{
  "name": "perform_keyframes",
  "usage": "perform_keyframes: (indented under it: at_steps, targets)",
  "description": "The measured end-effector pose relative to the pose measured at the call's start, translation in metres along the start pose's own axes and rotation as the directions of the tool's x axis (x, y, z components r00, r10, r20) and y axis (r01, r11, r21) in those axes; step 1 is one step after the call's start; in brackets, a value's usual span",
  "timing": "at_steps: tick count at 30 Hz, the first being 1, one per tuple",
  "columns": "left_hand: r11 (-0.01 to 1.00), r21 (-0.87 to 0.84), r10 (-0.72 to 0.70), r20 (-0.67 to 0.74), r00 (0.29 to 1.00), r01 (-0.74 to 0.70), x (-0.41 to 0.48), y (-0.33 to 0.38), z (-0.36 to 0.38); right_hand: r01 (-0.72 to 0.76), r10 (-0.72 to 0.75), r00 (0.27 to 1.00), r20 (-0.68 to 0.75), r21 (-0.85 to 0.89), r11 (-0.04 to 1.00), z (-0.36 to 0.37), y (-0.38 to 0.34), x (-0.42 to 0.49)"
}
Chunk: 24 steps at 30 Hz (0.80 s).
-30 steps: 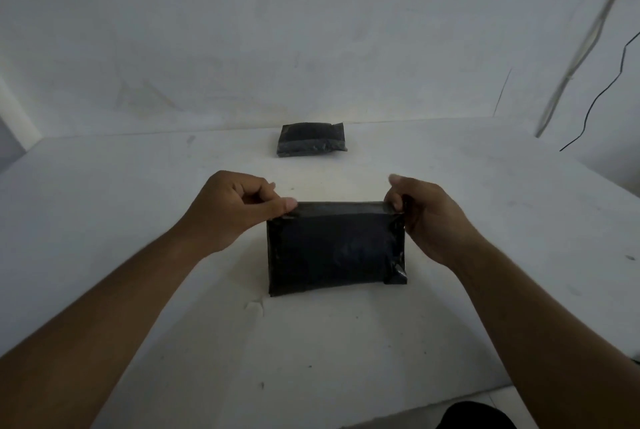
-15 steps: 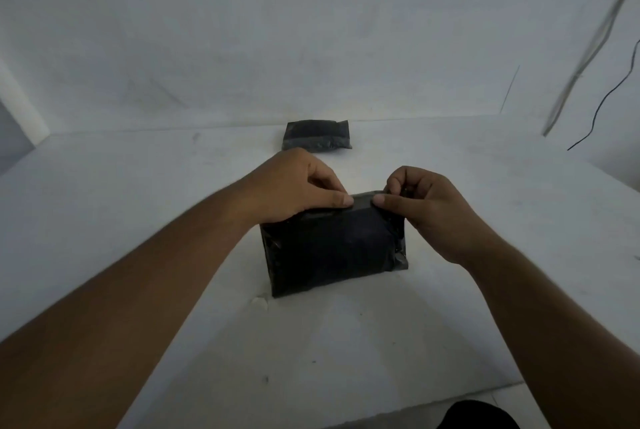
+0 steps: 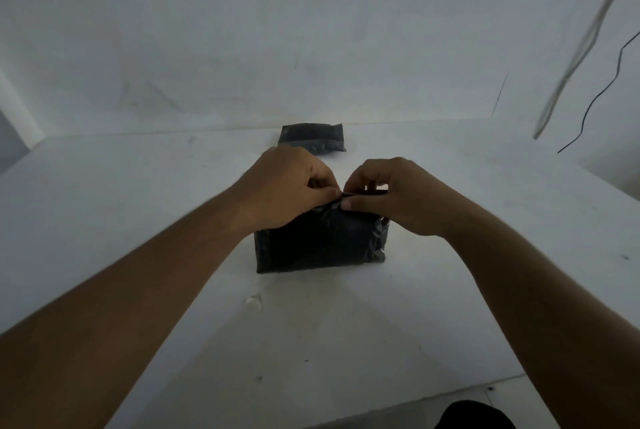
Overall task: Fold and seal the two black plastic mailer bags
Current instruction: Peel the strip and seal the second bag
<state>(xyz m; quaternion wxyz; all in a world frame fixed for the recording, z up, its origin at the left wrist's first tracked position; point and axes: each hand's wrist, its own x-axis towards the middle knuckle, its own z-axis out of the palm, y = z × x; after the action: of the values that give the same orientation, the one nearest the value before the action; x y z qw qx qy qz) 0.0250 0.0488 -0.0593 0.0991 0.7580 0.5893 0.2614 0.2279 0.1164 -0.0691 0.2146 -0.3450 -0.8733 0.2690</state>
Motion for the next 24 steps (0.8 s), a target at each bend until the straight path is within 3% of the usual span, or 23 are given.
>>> perform_keyframes:
  at_steps: [9,17,21,24]
  targets:
    - [1.0,-0.026,0.012,0.057,0.998,-0.011,-0.023,-0.033,-0.011,-0.031,0.036,0.999,-0.022,0.196,0.98,0.008,0.005,-0.006]
    - [0.945,0.326,0.033,0.014,0.999,-0.035,-0.042,-0.068,-0.047,-0.071,0.085,0.993,-0.082,0.163,0.984,-0.004,0.023,-0.012]
    - [0.996,0.09,-0.008,-0.16,0.987,0.022,-0.04,-0.054,-0.05,-0.068,0.083,0.993,-0.079,0.174,0.982,-0.009,0.027,-0.015]
    - [0.999,-0.01,-0.037,-0.087,0.996,0.037,-0.026,-0.031,-0.027,-0.058,0.072,0.995,-0.075,0.176,0.983,-0.004,0.021,-0.013]
